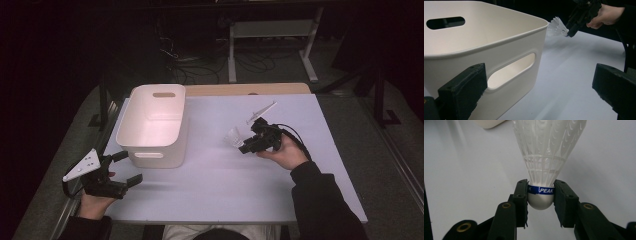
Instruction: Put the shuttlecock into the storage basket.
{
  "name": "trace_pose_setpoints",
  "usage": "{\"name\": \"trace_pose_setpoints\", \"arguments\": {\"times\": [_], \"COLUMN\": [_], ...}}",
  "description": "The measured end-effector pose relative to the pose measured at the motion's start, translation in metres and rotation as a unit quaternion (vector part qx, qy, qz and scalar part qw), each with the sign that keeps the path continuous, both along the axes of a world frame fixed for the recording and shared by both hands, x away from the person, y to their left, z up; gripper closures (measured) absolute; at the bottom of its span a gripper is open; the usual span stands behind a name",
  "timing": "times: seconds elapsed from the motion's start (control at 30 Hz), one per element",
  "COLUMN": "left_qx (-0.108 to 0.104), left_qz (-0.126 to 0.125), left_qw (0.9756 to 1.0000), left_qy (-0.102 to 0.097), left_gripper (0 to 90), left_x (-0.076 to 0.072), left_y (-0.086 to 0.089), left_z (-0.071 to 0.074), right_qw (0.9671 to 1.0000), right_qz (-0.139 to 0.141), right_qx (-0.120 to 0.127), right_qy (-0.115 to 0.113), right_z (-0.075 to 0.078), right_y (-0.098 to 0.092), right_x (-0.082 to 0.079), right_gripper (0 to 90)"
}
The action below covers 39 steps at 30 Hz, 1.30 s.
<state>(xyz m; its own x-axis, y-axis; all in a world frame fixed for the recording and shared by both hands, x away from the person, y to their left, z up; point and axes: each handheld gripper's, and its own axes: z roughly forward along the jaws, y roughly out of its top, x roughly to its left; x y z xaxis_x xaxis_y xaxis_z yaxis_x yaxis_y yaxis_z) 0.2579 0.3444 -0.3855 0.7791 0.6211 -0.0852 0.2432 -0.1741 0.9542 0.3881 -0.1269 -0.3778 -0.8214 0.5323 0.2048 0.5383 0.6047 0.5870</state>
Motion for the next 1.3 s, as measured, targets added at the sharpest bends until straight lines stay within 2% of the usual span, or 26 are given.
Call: {"name": "trace_pose_setpoints", "arguments": {"times": [0.37, 0.87, 1.3], "left_qx": [0.001, 0.005, 0.006], "left_qz": [0.002, 0.009, 0.01], "left_qw": [1.0, 0.9999, 0.9999], "left_qy": [0.0, 0.003, 0.006], "left_gripper": [0.0, 0.0, 0.0], "left_x": [0.001, 0.002, 0.003], "left_y": [0.0, 0.0, -0.001], "left_z": [0.0, -0.001, -0.001], "right_qw": [0.9999, 0.9996, 0.9991], "right_qz": [-0.001, 0.01, 0.026], "right_qx": [0.011, 0.012, 0.011], "right_qy": [-0.009, -0.024, -0.033], "right_z": [0.016, 0.043, 0.057], "right_y": [-0.002, 0.007, 0.017], "right_x": [0.003, 0.006, 0.01], "right_gripper": [63.8, 63.8, 63.8]}}
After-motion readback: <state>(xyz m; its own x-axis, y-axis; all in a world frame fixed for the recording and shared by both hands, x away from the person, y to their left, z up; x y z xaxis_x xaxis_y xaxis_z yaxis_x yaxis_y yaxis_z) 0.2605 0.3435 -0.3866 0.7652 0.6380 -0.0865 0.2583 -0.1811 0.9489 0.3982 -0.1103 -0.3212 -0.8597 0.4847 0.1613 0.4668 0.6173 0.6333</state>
